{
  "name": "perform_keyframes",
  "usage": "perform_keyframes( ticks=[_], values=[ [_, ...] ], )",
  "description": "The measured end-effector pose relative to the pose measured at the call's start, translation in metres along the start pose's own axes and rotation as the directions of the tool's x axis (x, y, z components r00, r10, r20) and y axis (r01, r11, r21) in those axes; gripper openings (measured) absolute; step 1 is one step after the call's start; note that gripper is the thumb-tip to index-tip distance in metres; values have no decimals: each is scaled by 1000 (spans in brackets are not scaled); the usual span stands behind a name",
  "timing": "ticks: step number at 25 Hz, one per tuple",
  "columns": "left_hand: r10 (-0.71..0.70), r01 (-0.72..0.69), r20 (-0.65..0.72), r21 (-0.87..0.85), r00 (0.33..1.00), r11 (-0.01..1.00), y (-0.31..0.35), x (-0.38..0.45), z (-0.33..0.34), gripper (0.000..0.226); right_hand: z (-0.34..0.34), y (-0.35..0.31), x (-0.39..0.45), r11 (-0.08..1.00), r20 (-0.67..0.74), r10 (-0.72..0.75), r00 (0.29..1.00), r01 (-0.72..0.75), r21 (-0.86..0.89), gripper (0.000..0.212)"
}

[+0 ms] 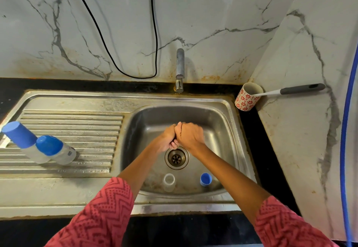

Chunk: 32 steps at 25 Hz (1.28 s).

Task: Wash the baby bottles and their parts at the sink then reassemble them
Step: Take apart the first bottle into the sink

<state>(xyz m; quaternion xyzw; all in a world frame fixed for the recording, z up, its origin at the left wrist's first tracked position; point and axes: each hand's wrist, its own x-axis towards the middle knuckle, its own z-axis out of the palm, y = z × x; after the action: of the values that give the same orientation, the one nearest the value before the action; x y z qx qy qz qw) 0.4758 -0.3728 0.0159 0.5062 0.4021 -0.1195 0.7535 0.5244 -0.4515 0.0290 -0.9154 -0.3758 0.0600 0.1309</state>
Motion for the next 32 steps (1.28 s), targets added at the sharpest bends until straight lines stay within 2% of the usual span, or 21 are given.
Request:
perform_keyframes(
  ticks=[4, 8, 10, 13, 15, 20, 23, 25, 27, 30, 31, 32],
  values=[
    [-11, 19, 48, -152, 999, 988, -10, -1, 10, 64, -4, 19, 3, 956, -67, -294, 953, 293, -16, 58],
    [209, -209, 1, -32, 978, 977, -11, 9, 2, 56, 5, 37, 8, 909, -47, -400, 915, 403, 104, 61],
    [264, -264, 2, -39, 964, 964, -8, 9, -3, 53, 5, 38, 7, 892, -167, -435, 885, 448, 50, 55],
    [319, -320, -27, -49, 947, 946, -5, 4, 0, 50, 9, 34, 7, 871, -394, -478, 785, 480, -100, 45],
    [322, -324, -58, -41, 945, 945, -4, 3, 3, 52, 15, 31, 1, 880, -481, -439, 759, 472, -58, 37],
    [247, -265, -160, -100, 956, 959, -1, 2, 2, 46, 27, 19, -6, 872, -494, -319, 809, 455, 182, 30],
    [220, -260, -257, -136, 941, 956, 4, 9, 5, 40, 26, 9, -7, 881, -452, -147, 880, 324, 344, 34],
    [212, -270, -307, -162, 928, 949, 5, 16, 6, 39, 25, 2, -7, 869, -358, -19, 934, 193, 456, 27],
    [244, -304, -395, -98, 886, 948, 2, 19, 7, 37, 24, -3, -5, 836, -265, 76, 961, 83, 542, 21],
    [341, -286, -554, 186, 760, 940, -2, 17, 12, 31, 21, -12, -6, 736, -223, 178, 958, 21, 677, 21],
    [359, -297, -593, 204, 720, 933, -3, 18, 13, 30, 20, -14, -7, 713, -211, 183, 960, 19, 701, 20],
    [352, -323, -611, 161, 709, 932, -2, 19, 13, 30, 18, -15, -7, 688, -192, 172, 966, 22, 725, 18]
  ],
)
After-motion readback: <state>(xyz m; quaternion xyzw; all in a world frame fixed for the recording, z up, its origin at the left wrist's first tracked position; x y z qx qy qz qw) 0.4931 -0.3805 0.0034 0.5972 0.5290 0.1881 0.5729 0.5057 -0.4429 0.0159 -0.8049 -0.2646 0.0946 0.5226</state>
